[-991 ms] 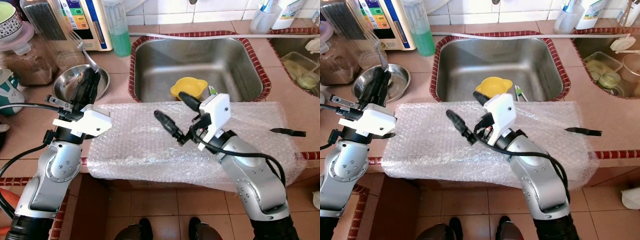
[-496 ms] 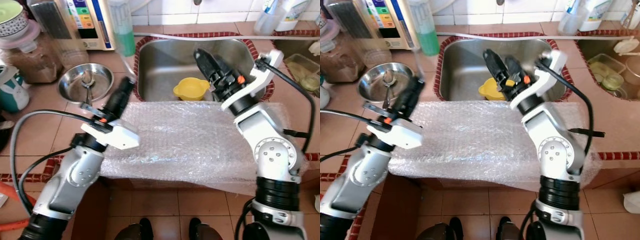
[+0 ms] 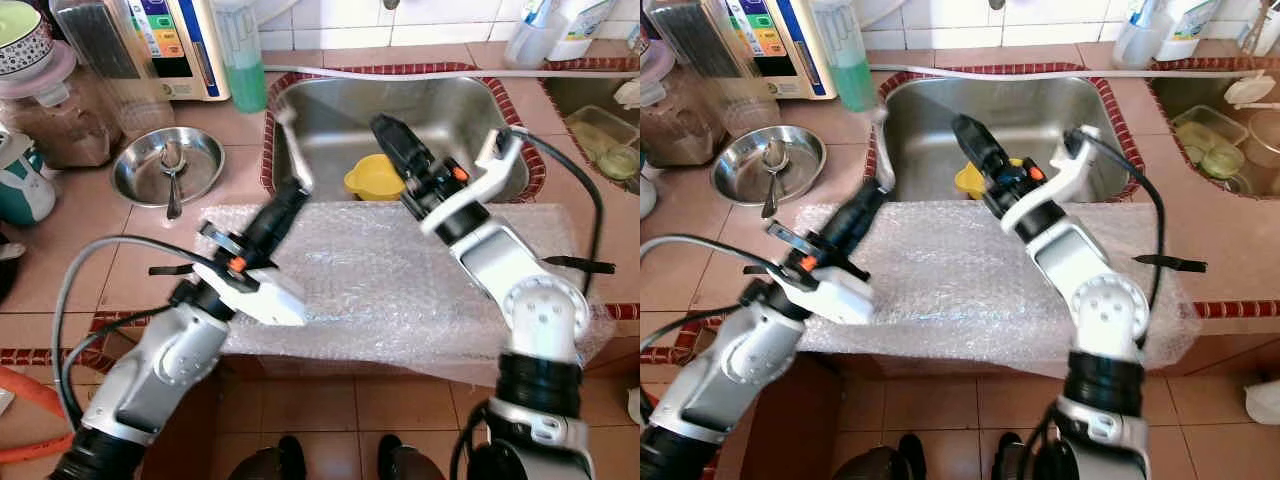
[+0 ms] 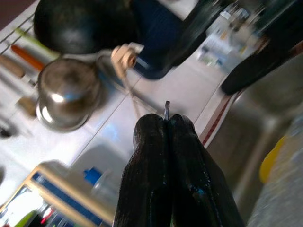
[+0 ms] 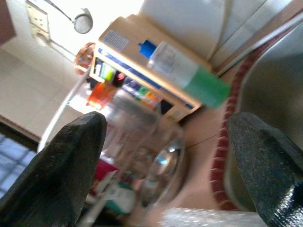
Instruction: Kitchen organization
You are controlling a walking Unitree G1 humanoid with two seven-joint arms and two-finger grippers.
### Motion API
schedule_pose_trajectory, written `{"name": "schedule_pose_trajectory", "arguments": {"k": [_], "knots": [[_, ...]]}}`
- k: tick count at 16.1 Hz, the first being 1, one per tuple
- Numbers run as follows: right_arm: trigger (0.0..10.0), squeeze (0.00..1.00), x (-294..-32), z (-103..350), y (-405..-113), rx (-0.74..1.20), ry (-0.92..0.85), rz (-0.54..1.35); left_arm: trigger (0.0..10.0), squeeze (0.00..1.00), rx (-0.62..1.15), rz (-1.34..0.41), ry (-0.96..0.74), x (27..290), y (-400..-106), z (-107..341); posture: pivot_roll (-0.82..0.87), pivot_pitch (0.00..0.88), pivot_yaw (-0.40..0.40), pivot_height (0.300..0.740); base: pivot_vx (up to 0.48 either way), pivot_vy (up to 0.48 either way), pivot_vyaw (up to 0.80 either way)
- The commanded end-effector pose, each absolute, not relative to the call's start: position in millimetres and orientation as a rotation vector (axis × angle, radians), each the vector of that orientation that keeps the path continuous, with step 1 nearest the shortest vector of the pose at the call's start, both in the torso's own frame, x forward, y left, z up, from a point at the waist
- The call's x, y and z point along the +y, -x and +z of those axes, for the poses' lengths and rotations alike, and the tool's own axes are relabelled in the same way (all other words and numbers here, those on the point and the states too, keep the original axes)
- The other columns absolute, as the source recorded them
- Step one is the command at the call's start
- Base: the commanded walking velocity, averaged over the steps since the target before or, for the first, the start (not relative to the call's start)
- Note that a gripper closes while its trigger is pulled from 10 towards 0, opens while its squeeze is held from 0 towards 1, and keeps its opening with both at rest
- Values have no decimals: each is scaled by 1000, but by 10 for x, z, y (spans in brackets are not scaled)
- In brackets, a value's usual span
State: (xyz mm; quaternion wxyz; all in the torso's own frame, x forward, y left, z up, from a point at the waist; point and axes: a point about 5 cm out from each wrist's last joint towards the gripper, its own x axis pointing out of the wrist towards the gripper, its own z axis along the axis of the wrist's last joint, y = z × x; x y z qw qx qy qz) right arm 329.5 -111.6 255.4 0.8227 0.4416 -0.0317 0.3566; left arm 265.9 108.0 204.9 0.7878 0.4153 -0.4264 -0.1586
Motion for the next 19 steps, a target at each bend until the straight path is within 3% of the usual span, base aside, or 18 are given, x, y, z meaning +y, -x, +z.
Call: {"name": "schedule_pose_trajectory", "arguments": {"k": [1,7,10,14,18,19], "knots": [[10000,0,-1084,2561,-3300,-49,-963,781,0,0,-937,-371,-911,1052,-2636,2035,-62,285,71,740,0,0,0],[10000,0,-1136,2477,-3558,145,-982,751,0,0,-1015,-416,-930,1033,-2671,2153,-64,327,71,740,0,0,0],[10000,0,-1051,2523,-3583,209,-861,856,0,0,-1015,-457,-941,1044,-2667,2113,-64,332,73,740,0,0,0],[10000,0,-965,2622,-3551,189,-824,951,0,0,-1004,-451,-951,1044,-2701,2086,-61,327,66,740,0,0,0],[10000,0,-973,2464,-3569,225,-882,919,0,0,-1020,-461,-938,1025,-2667,2096,-59,325,73,740,0,0,0],[7569,0,-987,2450,-3595,226,-922,914,0,0,-1027,-471,-933,1004,-2649,2093,-59,325,74,740,0,0,0]]}}
